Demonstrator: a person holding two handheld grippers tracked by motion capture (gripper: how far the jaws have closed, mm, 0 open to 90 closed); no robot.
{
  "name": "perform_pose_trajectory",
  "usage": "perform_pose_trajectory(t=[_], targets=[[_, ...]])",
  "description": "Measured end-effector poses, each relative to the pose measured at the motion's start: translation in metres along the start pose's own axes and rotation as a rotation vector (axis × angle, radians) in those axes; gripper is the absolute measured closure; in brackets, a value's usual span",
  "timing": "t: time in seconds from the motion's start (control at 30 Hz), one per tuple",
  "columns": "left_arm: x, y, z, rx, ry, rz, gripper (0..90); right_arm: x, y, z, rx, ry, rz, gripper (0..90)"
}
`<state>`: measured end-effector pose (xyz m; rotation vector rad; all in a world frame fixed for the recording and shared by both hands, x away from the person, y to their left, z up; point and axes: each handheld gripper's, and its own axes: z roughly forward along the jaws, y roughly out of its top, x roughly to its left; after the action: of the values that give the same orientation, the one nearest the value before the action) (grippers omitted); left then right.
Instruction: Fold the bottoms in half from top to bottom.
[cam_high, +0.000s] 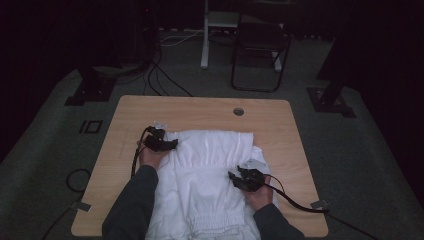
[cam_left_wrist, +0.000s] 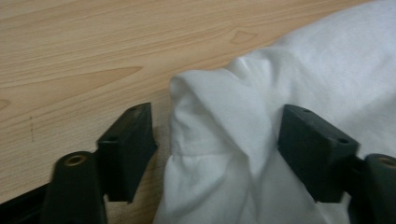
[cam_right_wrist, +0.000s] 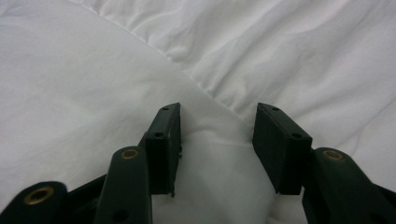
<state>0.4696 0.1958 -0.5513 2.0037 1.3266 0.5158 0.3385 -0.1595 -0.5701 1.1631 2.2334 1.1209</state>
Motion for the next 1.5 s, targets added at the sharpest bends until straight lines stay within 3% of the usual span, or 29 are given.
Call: perform_pose_trajectory(t=[0.07,0.13,0.17,0.2,0.27,0.4,0.43,0.53,0.6,0.63,0.7,0.87,1.03,1.1,1.17,1.23,1.3,1.4,1.5], targets=[[-0.001,0.001,-0.001,0.004,-0.021,0.004,45.5,-0.002,0.001,0.0,0.009,0.024,0.002,48.8],[-0.001,0.001,-0.002,0.006,-0.049,0.002,62.3,-0.009,0.007,-0.003,0.041,0.077,0.005,58.0],[-0.001,0.001,-0.002,0.006,-0.049,0.002,68.5,-0.009,0.007,-0.003,0.041,0.077,0.005,58.0],[0.0,0.001,-0.002,0.008,-0.076,-0.011,68.5,-0.015,0.011,-0.007,0.041,0.095,0.008,59.7],[-0.001,0.001,-0.002,0.013,-0.082,-0.013,77.5,-0.035,0.03,-0.02,-0.021,0.064,0.041,56.5],[-0.005,0.002,-0.003,0.02,-0.06,0.012,79.8,-0.062,0.053,-0.022,-0.034,0.008,0.066,48.7],[-0.005,0.002,-0.003,0.022,-0.057,0.014,80.1,-0.08,0.065,-0.014,-0.022,-0.03,0.086,41.8],[-0.004,0.002,-0.002,0.019,-0.064,0.008,80.0,-0.104,0.076,0.008,-0.022,-0.069,0.14,33.8],[-0.004,0.002,-0.002,0.016,-0.066,0.007,80.0,-0.109,0.078,0.014,-0.018,-0.075,0.153,31.3],[-0.004,0.002,-0.002,0.014,-0.065,0.006,80.0,-0.12,0.082,0.032,0.002,-0.074,0.186,25.2],[-0.004,0.001,-0.002,0.01,-0.069,0.003,79.9,-0.128,0.083,0.047,0.029,-0.06,0.227,21.8],[-0.003,0.0,-0.003,0.007,-0.072,-0.003,79.9,-0.137,0.081,0.064,0.095,-0.073,0.263,21.2],[-0.003,0.0,-0.003,0.007,-0.073,-0.005,79.8,-0.131,0.077,0.069,0.109,-0.059,0.198,29.9],[-0.003,0.0,-0.003,0.007,-0.073,-0.008,79.8,-0.123,0.077,0.069,0.108,-0.038,0.146,48.3],[-0.002,0.0,-0.002,0.004,-0.08,-0.025,79.9,-0.121,0.077,0.067,0.122,-0.013,0.151,69.3],[-0.001,-0.001,-0.003,0.006,-0.088,-0.05,81.2,-0.122,0.078,0.065,0.136,-0.009,0.167,82.6],[0.003,0.0,-0.007,-0.009,-0.094,-0.088,83.2,-0.122,0.077,0.059,0.099,-0.017,0.179,85.0],[0.014,0.005,-0.021,-0.077,-0.151,-0.154,83.9,-0.13,0.08,0.044,0.005,0.006,0.235,85.7],[0.017,0.018,-0.039,-0.142,-0.173,-0.155,84.0,-0.139,0.089,0.027,-0.081,0.058,0.271,85.8]])
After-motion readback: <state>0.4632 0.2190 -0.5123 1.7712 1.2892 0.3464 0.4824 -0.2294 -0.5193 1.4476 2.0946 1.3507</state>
